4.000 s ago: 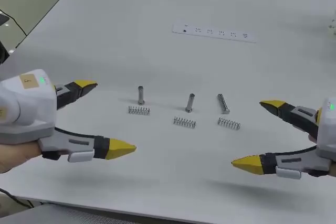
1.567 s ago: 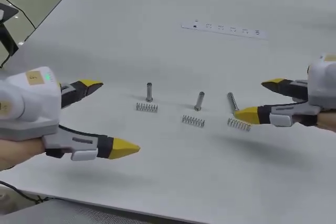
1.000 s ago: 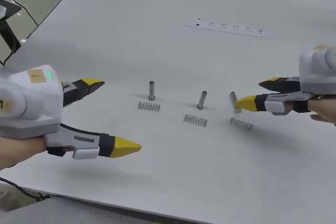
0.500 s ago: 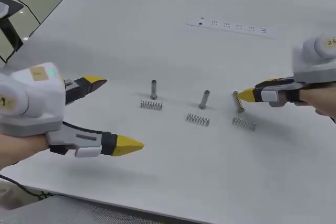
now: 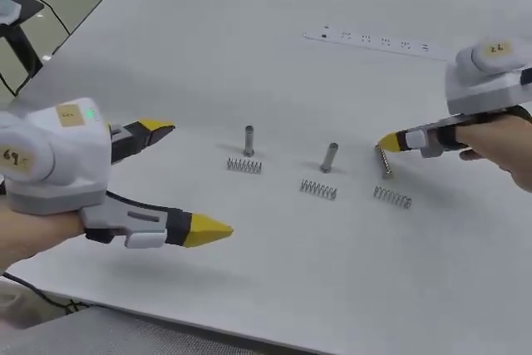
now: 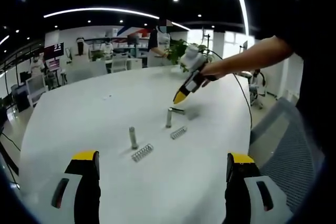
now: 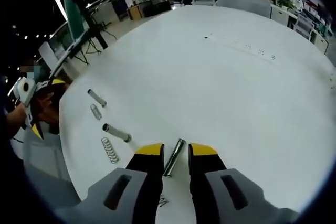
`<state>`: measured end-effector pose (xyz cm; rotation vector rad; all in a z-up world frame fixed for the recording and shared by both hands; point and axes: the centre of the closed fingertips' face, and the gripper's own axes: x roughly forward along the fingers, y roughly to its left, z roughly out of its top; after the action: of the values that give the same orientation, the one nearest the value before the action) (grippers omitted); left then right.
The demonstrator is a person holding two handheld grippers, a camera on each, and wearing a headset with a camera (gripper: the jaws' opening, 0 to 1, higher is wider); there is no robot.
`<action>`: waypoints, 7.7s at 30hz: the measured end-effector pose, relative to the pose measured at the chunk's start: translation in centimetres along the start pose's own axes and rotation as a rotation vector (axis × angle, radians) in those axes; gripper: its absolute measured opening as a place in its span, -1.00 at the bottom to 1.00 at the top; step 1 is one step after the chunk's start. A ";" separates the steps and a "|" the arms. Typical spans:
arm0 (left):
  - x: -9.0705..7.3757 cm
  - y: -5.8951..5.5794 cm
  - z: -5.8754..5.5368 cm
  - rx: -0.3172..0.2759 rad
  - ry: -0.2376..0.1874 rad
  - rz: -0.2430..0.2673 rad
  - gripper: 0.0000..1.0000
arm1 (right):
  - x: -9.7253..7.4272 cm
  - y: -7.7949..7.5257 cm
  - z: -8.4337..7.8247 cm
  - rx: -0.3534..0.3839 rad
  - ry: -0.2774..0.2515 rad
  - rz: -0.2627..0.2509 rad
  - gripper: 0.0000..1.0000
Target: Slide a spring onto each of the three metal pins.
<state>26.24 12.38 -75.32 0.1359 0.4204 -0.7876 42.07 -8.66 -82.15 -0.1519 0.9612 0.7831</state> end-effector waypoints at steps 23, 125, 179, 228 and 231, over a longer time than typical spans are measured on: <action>-0.3 0.4 0.1 -0.013 -0.008 0.006 0.97 | 1.5 -0.4 -1.6 0.086 0.151 -0.073 -0.79; 0.1 0.1 0.3 -0.025 -0.024 0.005 0.97 | -2.5 1.0 -1.9 -0.089 -0.080 -0.049 -0.89; -0.3 0.1 0.7 -0.014 -0.022 0.004 0.97 | -2.9 1.7 -2.8 -0.169 -0.049 -0.053 -0.51; -0.6 0.3 0.3 -0.016 -0.020 0.011 0.97 | -5.1 3.9 -4.2 -0.217 -0.131 0.016 -0.10; -0.5 0.2 0.2 -0.018 -0.018 0.010 0.97 | -5.1 4.1 -4.4 -0.231 -0.125 0.017 -0.10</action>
<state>26.13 12.84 -74.93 0.1136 0.4092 -0.7744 34.76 -10.38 -79.80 -0.2920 0.7536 0.9081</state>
